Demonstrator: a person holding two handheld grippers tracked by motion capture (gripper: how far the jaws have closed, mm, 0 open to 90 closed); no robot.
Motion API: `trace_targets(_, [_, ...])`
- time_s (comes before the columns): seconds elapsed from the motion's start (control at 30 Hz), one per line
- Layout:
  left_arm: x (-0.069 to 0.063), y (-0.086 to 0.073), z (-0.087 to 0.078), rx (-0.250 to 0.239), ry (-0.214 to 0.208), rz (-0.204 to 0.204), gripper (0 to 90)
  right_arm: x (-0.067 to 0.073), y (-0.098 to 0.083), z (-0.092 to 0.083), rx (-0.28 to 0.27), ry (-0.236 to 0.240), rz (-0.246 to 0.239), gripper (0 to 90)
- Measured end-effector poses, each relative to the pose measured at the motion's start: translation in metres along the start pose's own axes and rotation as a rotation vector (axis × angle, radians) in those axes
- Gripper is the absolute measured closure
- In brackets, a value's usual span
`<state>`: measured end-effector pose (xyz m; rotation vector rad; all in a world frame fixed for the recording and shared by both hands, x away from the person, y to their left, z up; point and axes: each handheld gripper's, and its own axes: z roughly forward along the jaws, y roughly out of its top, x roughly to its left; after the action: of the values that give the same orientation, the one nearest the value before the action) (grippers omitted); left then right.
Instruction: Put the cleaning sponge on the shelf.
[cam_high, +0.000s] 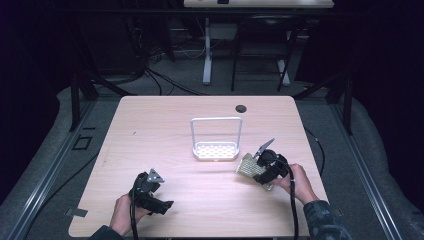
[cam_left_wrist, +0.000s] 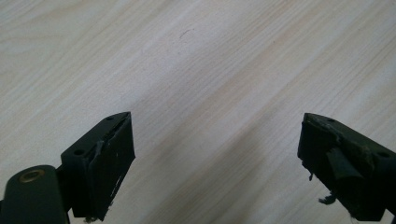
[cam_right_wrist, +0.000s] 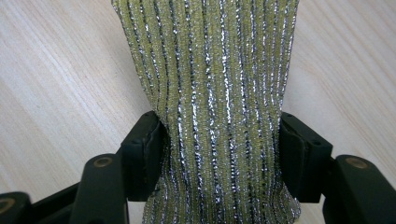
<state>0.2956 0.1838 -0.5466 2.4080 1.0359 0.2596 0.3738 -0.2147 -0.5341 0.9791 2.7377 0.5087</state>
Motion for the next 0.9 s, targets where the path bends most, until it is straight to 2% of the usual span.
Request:
trace_targets(0.17, [-0.001,-0.001,-0.001,-0.004,0.006,0.006,12.2,-0.001,0.0,-0.007,-0.024,-0.009,0.009,43.0])
trace_targets(0.23, [-0.002,-0.001,-0.004,-0.008,0.022,0.012,13.7,0.0,0.0,-0.009,-0.026,-0.018,0.007,43.8])
trace_targets(0.33, [0.001,-0.001,-0.002,-0.005,0.015,0.003,14.0,0.002,0.001,-0.012,-0.042,-0.02,0.014,44.7])
trace_targets(0.5, [0.001,-0.001,0.0,-0.001,0.001,-0.002,14.3,0.004,0.004,-0.013,-0.032,-0.03,0.019,45.8])
trace_targets(0.7, [-0.003,0.001,-0.001,0.005,0.018,0.021,14.8,0.009,0.006,-0.019,-0.033,-0.049,0.016,46.6])
trace_targets(0.9, [-0.002,0.0,-0.002,0.003,0.026,0.015,15.2,0.012,0.009,-0.025,-0.041,-0.065,0.021,47.2])
